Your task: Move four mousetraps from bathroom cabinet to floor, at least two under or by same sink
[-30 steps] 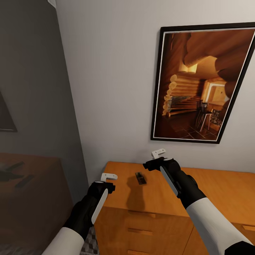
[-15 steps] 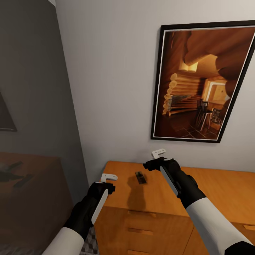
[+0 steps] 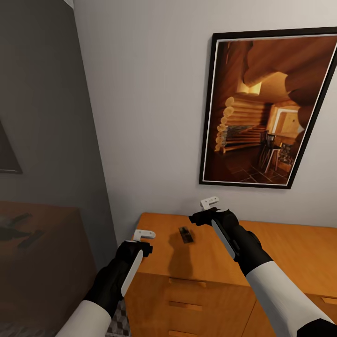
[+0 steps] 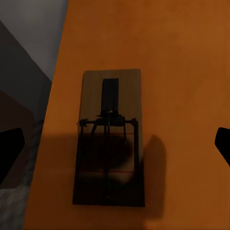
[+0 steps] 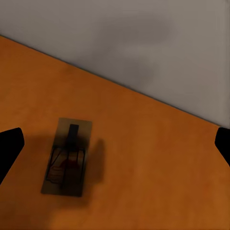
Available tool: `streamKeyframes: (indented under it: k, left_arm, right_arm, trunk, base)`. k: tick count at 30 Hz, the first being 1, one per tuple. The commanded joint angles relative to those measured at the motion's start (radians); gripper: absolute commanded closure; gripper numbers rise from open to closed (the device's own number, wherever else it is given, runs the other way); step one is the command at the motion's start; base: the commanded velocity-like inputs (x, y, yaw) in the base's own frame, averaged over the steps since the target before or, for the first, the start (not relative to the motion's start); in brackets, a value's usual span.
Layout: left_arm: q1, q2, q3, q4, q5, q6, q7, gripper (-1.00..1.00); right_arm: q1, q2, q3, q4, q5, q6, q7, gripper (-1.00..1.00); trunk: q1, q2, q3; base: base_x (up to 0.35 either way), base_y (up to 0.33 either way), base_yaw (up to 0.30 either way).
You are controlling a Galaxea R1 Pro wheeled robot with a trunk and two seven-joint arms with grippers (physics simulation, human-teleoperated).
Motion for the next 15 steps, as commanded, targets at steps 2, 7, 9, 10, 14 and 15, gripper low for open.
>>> streamKeyframes:
  k: [2, 7, 9, 10, 14, 15]
  left_arm:
    - [-0.001, 0.000, -0.001, -0.001, 0.009, 0.003, 0.008, -1.00]
    - [-0.001, 0.000, -0.001, -0.001, 0.009, 0.003, 0.007, -1.00]
    - [-0.001, 0.000, -0.001, -0.001, 0.009, 0.003, 0.007, -1.00]
    - [-0.001, 0.000, -0.001, -0.001, 0.008, 0.003, 0.007, -1.00]
    - [-0.001, 0.000, 0.000, 0.000, 0.008, 0.003, 0.007, -1.00]
    - [-0.001, 0.000, 0.000, 0.000, 0.008, 0.002, 0.007, -1.00]
  right_arm:
    - [-0.001, -0.001, 0.002, -0.001, -0.008, 0.004, -0.004, -1.00]
    - [-0.001, -0.001, 0.002, -0.001, -0.008, 0.004, -0.004, -1.00]
    - [-0.001, -0.001, 0.002, -0.001, -0.008, 0.004, -0.004, -1.00]
    - [-0.001, -0.001, 0.002, -0.001, -0.008, 0.004, -0.004, -1.00]
    - [-0.001, -0.001, 0.002, -0.001, -0.008, 0.005, -0.005, -1.00]
    - [-0.001, -0.001, 0.002, -0.001, -0.008, 0.005, -0.005, -1.00]
  trunk:
    - [0.004, -0.008, -0.005]
    - [0.023, -0.043, -0.020]
    - [0.027, -0.050, -0.024]
    - [0.027, -0.050, -0.024]
    - [0.027, -0.050, -0.024]
    - [0.027, -0.050, -0.024]
  base:
    - [0.000, 0.000, 0.000]
    - [0.000, 0.000, 0.000]
    - [0.000, 0.000, 0.000]
    - [0.000, 0.000, 0.000]
    - [0.000, 0.000, 0.000]
    - [0.000, 0.000, 0.000]
